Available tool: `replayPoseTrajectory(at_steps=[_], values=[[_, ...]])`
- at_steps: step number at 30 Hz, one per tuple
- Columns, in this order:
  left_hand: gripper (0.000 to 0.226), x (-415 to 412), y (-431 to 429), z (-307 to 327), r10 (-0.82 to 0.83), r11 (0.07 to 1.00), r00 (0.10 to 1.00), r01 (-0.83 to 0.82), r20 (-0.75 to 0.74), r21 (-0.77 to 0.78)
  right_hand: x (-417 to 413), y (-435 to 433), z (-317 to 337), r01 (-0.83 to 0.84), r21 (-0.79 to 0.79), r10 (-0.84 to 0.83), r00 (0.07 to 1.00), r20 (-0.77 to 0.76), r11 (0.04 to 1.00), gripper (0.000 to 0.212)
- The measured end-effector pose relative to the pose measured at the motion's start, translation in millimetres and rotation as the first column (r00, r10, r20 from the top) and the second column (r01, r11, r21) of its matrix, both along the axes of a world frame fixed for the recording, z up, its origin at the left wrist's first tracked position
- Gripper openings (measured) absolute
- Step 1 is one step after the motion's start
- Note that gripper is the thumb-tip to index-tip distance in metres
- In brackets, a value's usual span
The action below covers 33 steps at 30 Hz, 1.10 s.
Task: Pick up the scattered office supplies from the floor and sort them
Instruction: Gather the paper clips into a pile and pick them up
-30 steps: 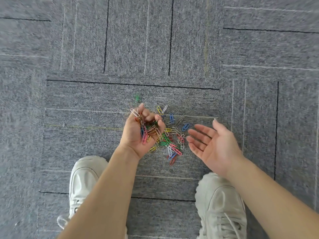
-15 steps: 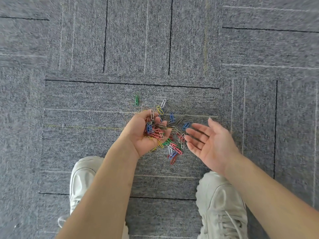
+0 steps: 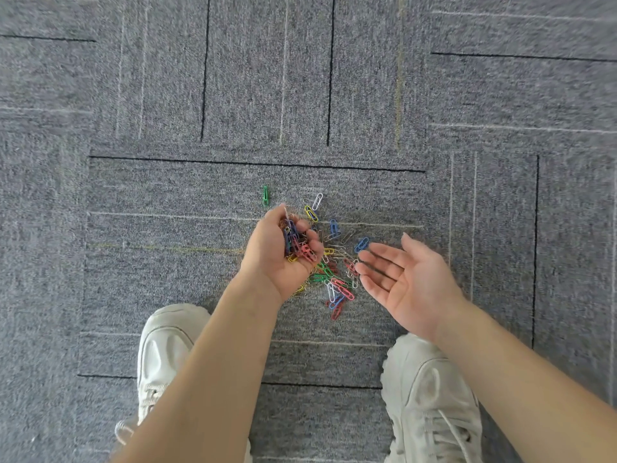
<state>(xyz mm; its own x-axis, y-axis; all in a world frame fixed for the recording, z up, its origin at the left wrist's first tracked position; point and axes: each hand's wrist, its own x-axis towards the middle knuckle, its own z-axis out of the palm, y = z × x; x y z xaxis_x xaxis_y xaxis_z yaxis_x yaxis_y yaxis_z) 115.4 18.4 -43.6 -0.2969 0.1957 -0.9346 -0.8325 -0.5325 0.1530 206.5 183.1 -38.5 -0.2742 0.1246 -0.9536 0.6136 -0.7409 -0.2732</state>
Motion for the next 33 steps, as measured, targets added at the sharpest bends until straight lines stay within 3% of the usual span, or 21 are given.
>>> replayPoseTrajectory(at_steps=[6, 8, 10, 12, 16, 21, 30, 33], values=[[0.037, 9, 19, 10, 0.152, 0.987, 0.981, -0.156, -0.124, -0.026, 0, -2, -3, 0.046, -0.047, -0.047, 0.999, -0.009, 0.998, 0.048], [0.037, 18, 30, 14, 0.000, 0.982, 0.960, -0.053, -0.279, -0.182, 2, -6, -5, 0.073, -0.087, -0.074, 0.997, 0.000, 0.994, 0.050], [0.040, 29, 45, 18, -0.242, 0.929, 0.879, 0.087, -0.412, -0.359, 2, -12, -7, 0.115, -0.130, -0.115, 0.993, 0.014, 0.985, 0.054], [0.043, 38, 56, 19, -0.345, 0.903, 0.800, 0.141, -0.490, -0.406, 0, -17, -8, 0.150, -0.180, -0.151, 0.989, 0.009, 0.972, 0.056], [0.039, 51, 60, 10, -0.433, 0.891, 0.703, 0.239, -0.564, -0.386, -5, -18, -9, 0.220, -0.293, -0.241, 0.970, -0.037, 0.931, 0.061], [0.043, 53, 41, 3, -0.476, 0.875, 0.530, 0.204, -0.701, -0.440, -7, -22, -16, 0.218, -0.307, -0.251, 0.965, -0.073, 0.926, 0.034], [0.043, 59, 40, 0, -0.468, 0.883, 0.463, 0.204, -0.753, -0.423, -8, -23, -15, 0.185, -0.335, -0.221, 0.972, -0.075, 0.924, 0.029], [0.039, 60, 38, 0, -0.440, 0.891, 0.482, 0.131, -0.758, -0.434, -9, -22, -12, 0.144, -0.319, -0.181, 0.980, -0.088, 0.937, 0.028]])
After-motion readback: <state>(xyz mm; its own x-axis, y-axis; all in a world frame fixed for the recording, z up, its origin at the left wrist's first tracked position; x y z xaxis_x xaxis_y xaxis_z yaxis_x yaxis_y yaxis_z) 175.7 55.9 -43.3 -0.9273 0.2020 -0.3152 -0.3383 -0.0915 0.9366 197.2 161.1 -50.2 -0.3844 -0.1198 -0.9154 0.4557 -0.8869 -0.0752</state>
